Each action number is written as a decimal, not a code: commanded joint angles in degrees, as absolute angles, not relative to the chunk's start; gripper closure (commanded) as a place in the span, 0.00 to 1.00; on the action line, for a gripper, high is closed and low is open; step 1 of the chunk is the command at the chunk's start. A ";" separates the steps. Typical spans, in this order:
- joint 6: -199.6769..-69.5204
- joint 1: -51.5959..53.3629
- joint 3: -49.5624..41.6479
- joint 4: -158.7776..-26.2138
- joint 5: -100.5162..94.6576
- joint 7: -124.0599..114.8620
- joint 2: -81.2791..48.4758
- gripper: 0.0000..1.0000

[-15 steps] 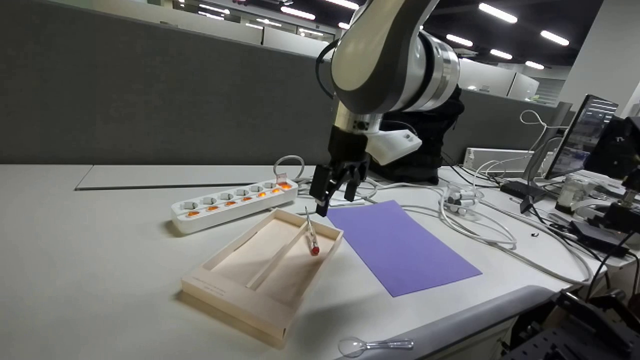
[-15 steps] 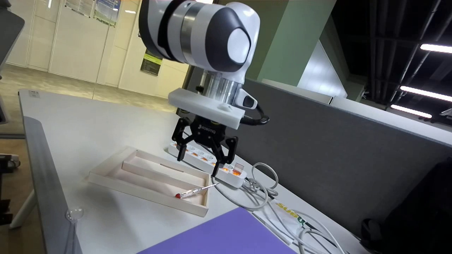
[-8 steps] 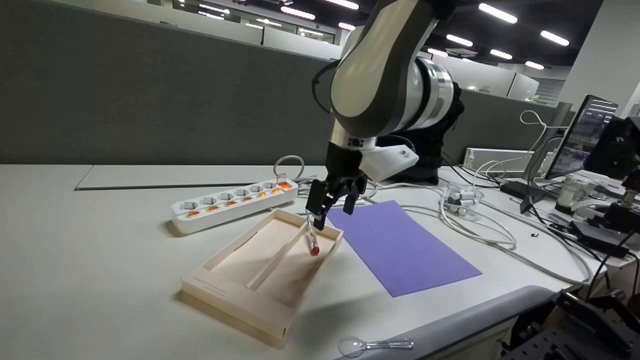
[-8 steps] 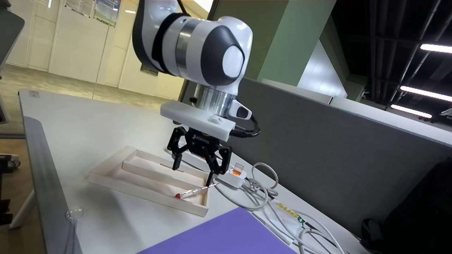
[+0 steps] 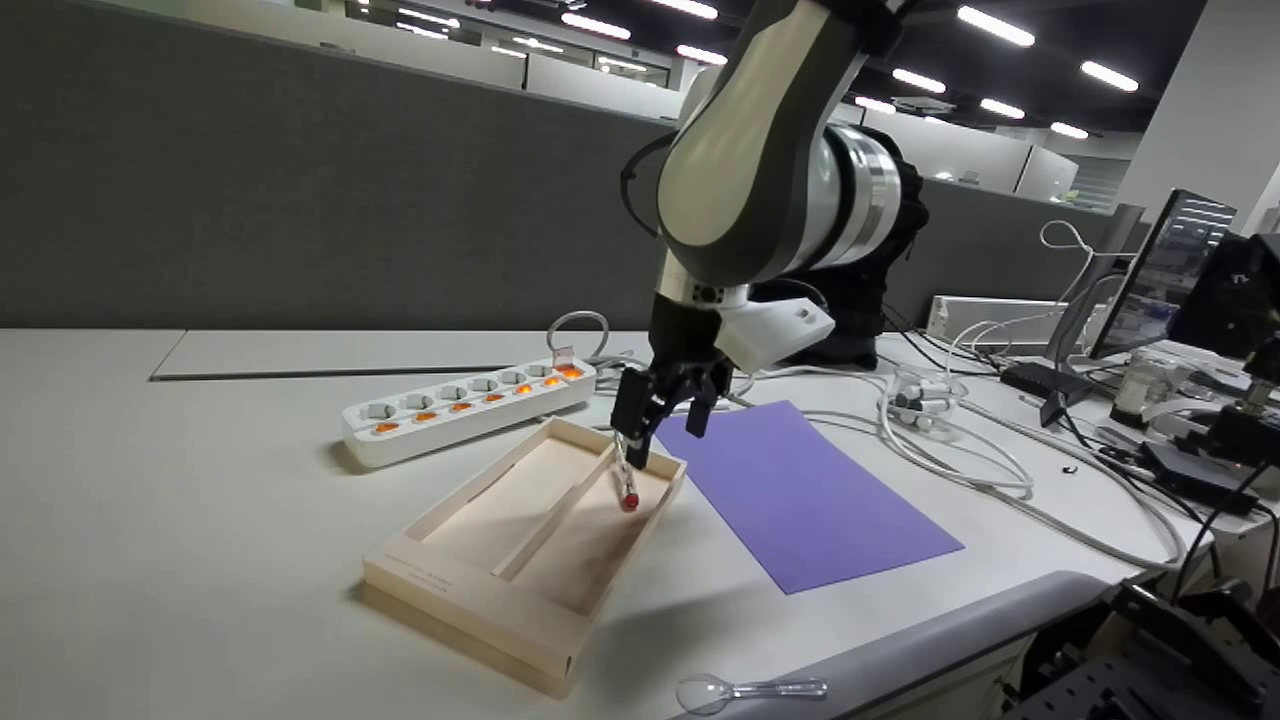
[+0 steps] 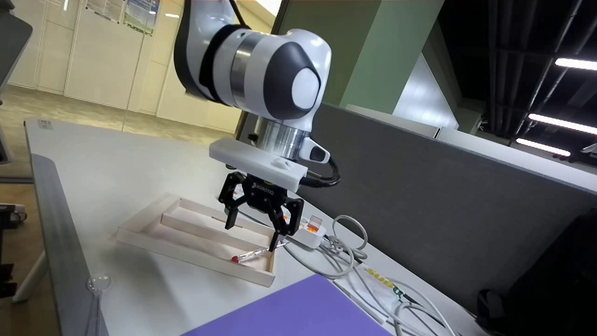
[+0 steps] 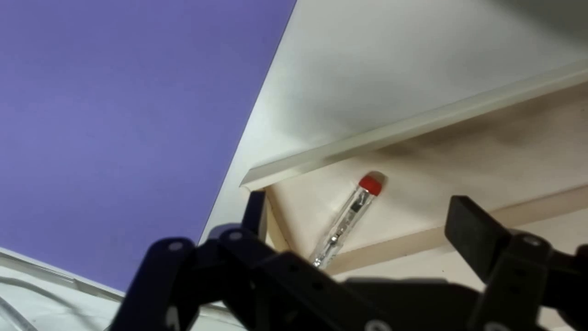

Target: Take the screwdriver from the tray and put it on the purple mat

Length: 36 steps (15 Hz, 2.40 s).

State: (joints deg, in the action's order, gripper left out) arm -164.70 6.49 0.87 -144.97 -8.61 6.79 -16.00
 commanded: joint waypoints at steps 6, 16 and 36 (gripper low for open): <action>-167.58 12.89 -8.25 -142.52 -21.34 -2.67 -20.49 0.00; -175.74 18.52 -8.74 -139.86 -15.98 -4.20 -26.83 0.00; -179.52 18.72 -9.23 -140.43 -6.03 -2.19 -26.29 0.95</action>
